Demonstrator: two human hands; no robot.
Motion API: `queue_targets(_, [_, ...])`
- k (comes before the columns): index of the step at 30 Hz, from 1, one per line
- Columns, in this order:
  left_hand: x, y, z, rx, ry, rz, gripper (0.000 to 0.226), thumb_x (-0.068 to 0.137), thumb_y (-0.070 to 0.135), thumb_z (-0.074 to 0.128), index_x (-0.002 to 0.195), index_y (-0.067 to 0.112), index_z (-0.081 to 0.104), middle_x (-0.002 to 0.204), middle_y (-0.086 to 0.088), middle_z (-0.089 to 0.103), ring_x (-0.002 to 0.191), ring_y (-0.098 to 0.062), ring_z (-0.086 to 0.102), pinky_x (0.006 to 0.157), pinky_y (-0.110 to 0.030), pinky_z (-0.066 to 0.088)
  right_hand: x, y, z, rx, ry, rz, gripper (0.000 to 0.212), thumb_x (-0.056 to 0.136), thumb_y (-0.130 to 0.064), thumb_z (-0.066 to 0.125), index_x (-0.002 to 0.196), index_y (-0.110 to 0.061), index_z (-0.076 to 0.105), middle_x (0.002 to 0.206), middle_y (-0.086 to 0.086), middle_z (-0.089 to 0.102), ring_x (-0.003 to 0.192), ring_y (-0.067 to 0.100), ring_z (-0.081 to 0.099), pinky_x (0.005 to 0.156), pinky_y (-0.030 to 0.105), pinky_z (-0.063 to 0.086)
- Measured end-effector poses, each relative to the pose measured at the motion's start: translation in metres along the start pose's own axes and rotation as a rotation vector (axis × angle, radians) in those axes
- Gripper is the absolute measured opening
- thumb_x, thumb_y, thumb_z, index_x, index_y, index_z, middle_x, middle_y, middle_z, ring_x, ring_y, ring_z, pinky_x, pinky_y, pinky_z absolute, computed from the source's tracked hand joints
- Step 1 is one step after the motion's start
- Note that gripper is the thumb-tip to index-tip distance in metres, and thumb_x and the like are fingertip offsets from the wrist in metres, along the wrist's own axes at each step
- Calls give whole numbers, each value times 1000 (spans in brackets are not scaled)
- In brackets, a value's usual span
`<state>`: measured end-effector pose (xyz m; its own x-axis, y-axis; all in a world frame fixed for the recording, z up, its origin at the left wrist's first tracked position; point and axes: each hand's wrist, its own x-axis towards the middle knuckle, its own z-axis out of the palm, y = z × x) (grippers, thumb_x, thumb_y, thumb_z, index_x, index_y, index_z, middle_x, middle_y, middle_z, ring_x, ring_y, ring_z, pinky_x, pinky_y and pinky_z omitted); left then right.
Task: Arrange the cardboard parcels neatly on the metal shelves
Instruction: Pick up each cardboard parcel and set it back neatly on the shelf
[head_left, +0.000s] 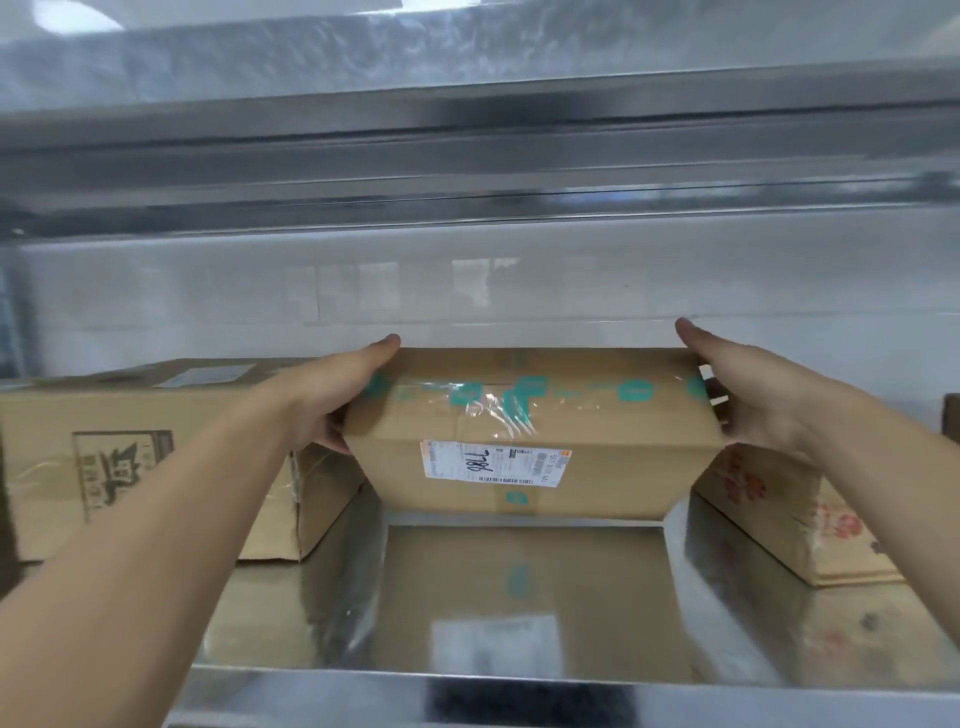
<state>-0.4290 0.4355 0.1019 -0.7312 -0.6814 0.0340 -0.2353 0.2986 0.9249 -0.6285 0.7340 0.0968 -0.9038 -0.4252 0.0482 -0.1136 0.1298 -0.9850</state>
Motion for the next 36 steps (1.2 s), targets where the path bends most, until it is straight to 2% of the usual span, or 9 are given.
queue_targets(2, [-1,-7,1,-111,-10,-12,51,93,72,48,111,25,60,115,-8,67,104,-30,67,99,-50,52,0,4,0,78,14,21,52,100,-63,47,107,-13,58,107,18,60,93,35,64,78,48,58])
queue_targets(4, [-3,-12,4,-207,2,-33,47,95,69,48,99,23,57,112,-10,66,101,-30,66,96,-48,52,2,7,1,139,23,36,53,100,-63,47,106,-10,57,106,18,58,96,35,60,91,50,56])
queue_targets(7, [-5,-18,10,-268,43,-48,43,97,65,49,94,22,53,108,-10,66,97,-30,65,77,-42,49,3,15,5,149,50,37,52,101,-59,50,101,-8,57,94,13,55,80,27,54,78,43,51])
queue_targets(10, [-2,-25,14,-286,54,-48,41,98,61,50,100,21,58,106,-11,70,97,-32,67,80,-44,50,6,25,9,116,55,46,48,101,-55,53,101,-7,55,81,8,46,66,21,41,66,36,47])
queue_targets(14, [3,-34,22,-297,36,-64,40,100,57,48,103,19,63,103,-10,71,98,-32,67,89,-46,51,13,37,12,91,36,60,45,100,-51,59,110,-6,55,89,11,51,85,29,48,74,39,49])
queue_targets(18, [9,-42,27,-313,-9,-99,40,100,53,51,107,16,65,98,-12,70,92,-32,68,90,-48,54,22,46,12,97,38,24,32,100,-41,63,106,-9,61,88,11,62,76,25,59,70,37,49])
queue_targets(24, [18,-46,29,-216,-70,-124,37,95,49,60,114,19,68,106,-13,73,100,-34,69,91,-54,56,33,53,11,38,-25,57,37,96,-37,71,118,-7,69,108,16,76,94,31,71,91,45,56])
queue_targets(30, [25,-45,31,-107,-87,-167,48,91,53,64,123,17,62,116,-18,70,102,-36,69,80,-49,59,41,56,11,-12,-27,77,50,91,-35,78,126,-4,62,106,20,76,88,34,75,68,40,62])
queue_targets(36, [32,-43,29,24,-115,-229,49,91,55,67,115,13,64,111,-17,72,98,-34,71,82,-49,61,39,52,14,-114,-64,143,44,90,-39,77,118,-7,69,108,16,77,106,34,73,100,54,55])
